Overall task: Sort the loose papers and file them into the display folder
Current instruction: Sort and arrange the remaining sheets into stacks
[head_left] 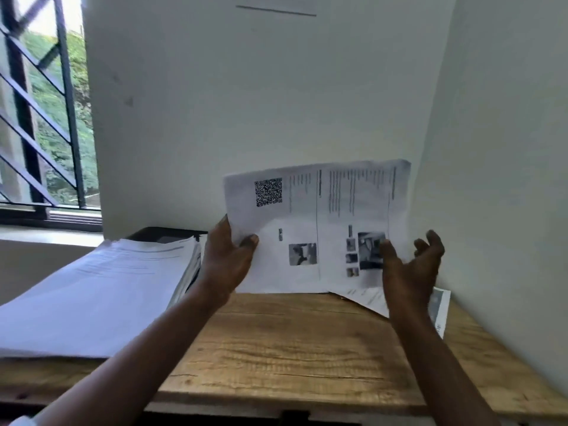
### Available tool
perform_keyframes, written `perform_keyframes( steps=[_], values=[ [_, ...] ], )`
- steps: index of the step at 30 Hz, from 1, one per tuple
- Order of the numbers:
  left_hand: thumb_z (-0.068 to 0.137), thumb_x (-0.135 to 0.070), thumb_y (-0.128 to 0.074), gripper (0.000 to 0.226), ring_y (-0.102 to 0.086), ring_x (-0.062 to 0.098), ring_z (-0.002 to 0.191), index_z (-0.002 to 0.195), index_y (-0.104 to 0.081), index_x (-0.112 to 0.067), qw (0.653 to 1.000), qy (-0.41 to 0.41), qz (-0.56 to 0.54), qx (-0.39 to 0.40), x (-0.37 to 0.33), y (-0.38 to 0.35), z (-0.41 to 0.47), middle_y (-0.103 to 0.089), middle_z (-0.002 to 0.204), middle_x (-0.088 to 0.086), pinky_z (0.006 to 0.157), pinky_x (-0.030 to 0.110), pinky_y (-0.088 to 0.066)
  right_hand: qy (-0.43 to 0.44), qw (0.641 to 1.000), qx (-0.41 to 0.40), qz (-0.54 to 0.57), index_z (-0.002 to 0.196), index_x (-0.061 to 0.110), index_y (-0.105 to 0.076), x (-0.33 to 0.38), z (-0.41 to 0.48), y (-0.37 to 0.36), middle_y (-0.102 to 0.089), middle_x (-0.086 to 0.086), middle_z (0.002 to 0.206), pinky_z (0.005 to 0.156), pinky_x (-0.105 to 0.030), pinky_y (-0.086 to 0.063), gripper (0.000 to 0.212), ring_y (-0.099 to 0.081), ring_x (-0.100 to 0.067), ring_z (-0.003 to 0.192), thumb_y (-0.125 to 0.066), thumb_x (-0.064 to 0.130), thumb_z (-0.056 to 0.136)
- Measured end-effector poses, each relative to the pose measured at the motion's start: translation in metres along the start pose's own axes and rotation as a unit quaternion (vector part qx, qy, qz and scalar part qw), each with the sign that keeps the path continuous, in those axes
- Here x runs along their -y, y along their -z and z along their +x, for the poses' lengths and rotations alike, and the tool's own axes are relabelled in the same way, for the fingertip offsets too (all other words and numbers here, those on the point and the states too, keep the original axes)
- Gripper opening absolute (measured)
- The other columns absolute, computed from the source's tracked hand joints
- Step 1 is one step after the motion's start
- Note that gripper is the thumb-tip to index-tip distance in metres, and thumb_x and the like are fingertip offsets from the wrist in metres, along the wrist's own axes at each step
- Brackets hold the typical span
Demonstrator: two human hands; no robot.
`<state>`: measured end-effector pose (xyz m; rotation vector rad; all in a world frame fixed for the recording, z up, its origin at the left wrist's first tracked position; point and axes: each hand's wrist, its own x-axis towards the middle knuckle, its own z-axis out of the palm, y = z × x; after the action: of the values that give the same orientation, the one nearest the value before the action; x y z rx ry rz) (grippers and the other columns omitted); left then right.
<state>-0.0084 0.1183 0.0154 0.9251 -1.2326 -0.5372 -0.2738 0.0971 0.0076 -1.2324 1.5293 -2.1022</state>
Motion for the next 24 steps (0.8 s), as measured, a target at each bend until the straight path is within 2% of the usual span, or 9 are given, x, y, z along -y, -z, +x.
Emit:
perform_keyframes(
  steps=[3, 6, 9, 14, 16, 18, 20, 22, 24],
  values=[
    [0.096, -0.001, -0.064, 0.030, -0.075, 0.023, 0.095, 0.111, -0.069, -0.026, 0.998, -0.011, 0.060, 0.024, 0.002, 0.018, 0.000, -0.077, 0.100, -0.004, 0.076, 0.044, -0.063, -0.013, 0.991, 0.123, 0.041, 0.145, 0.021, -0.045, 0.003, 0.005, 0.006, -0.061, 0.001, 0.131, 0.097, -0.036, -0.049, 0.055, -0.059, -0.014, 0.115, -0.070, 0.025, 0.096],
    [0.094, -0.003, -0.066, 0.028, -0.076, 0.022, 0.093, 0.108, -0.071, -0.026, 0.996, 0.006, 0.083, 0.030, 0.015, 0.027, -0.010, -0.078, 0.101, -0.004, 0.075, 0.045, -0.063, -0.012, 0.986, 0.165, 0.010, 0.130, 0.019, -0.056, -0.011, -0.012, 0.008, -0.065, 0.009, 0.116, 0.087, -0.033, -0.052, 0.031, -0.063, -0.014, 0.108, -0.063, 0.020, 0.100],
    [0.094, 0.000, -0.066, 0.034, -0.075, 0.024, 0.097, 0.112, -0.071, -0.029, 0.998, 0.039, 0.052, 0.021, 0.027, 0.031, -0.020, -0.077, 0.108, 0.002, 0.076, 0.045, -0.063, -0.019, 0.983, 0.181, 0.009, 0.133, 0.024, -0.053, -0.022, -0.033, 0.008, -0.062, 0.006, 0.123, 0.092, -0.031, -0.045, 0.030, -0.059, -0.016, 0.114, -0.055, 0.019, 0.104],
    [0.095, 0.008, -0.061, 0.033, -0.076, 0.016, 0.091, 0.117, -0.068, -0.017, 0.999, 0.050, -0.009, -0.008, 0.023, 0.033, -0.017, -0.077, 0.105, 0.002, 0.068, 0.027, -0.061, 0.024, 0.987, 0.157, -0.004, 0.130, 0.022, -0.048, -0.010, -0.038, 0.006, -0.060, 0.011, 0.115, 0.087, -0.029, -0.044, 0.024, -0.057, -0.012, 0.103, -0.049, 0.022, 0.107],
    [0.096, 0.004, -0.062, 0.034, -0.074, 0.022, 0.098, 0.119, -0.067, -0.019, 0.998, 0.056, 0.002, 0.003, 0.029, 0.035, -0.022, -0.073, 0.113, 0.007, 0.074, 0.037, -0.063, 0.023, 0.981, 0.188, -0.038, 0.136, 0.025, -0.042, -0.016, -0.043, 0.009, -0.057, 0.010, 0.118, 0.087, -0.031, -0.044, 0.028, -0.056, -0.010, 0.098, -0.045, 0.023, 0.108],
    [0.097, 0.001, -0.063, 0.034, -0.072, 0.028, 0.102, 0.122, -0.066, -0.022, 0.998, 0.054, 0.012, 0.011, 0.032, 0.037, -0.026, -0.070, 0.118, 0.011, 0.081, 0.049, -0.063, -0.015, 0.970, 0.238, -0.040, 0.145, 0.029, -0.036, -0.024, -0.048, 0.012, -0.052, 0.011, 0.129, 0.086, -0.028, -0.043, 0.038, -0.054, -0.008, 0.103, -0.043, 0.022, 0.109],
    [0.097, 0.003, -0.061, 0.033, -0.073, 0.026, 0.099, 0.123, -0.066, -0.018, 0.999, 0.042, 0.005, 0.001, 0.032, 0.038, -0.025, -0.072, 0.113, 0.008, 0.077, 0.044, -0.064, -0.027, 0.968, 0.246, -0.029, 0.145, 0.032, -0.038, -0.027, -0.048, 0.014, -0.052, 0.014, 0.131, 0.088, -0.020, -0.041, 0.039, -0.052, -0.003, 0.110, -0.044, 0.019, 0.109],
    [0.097, 0.005, -0.060, 0.032, -0.073, 0.023, 0.095, 0.121, -0.066, -0.016, 0.999, 0.032, 0.001, -0.011, 0.029, 0.037, -0.026, -0.074, 0.108, 0.007, 0.072, 0.035, -0.062, -0.018, 0.972, 0.229, -0.036, 0.137, 0.036, -0.041, -0.028, -0.046, 0.015, -0.053, 0.020, 0.121, 0.082, -0.010, -0.038, 0.035, -0.052, 0.010, 0.102, -0.045, 0.016, 0.109],
    [0.097, 0.005, -0.061, 0.032, -0.073, 0.026, 0.098, 0.119, -0.067, -0.017, 1.000, 0.029, 0.009, 0.000, 0.028, 0.034, -0.029, -0.074, 0.110, 0.008, 0.076, 0.040, -0.063, -0.027, 0.972, 0.229, -0.049, 0.133, 0.034, -0.041, -0.030, -0.044, 0.014, -0.053, 0.020, 0.114, 0.074, -0.008, -0.037, 0.034, -0.049, 0.014, 0.093, -0.046, 0.013, 0.107]
  ],
)
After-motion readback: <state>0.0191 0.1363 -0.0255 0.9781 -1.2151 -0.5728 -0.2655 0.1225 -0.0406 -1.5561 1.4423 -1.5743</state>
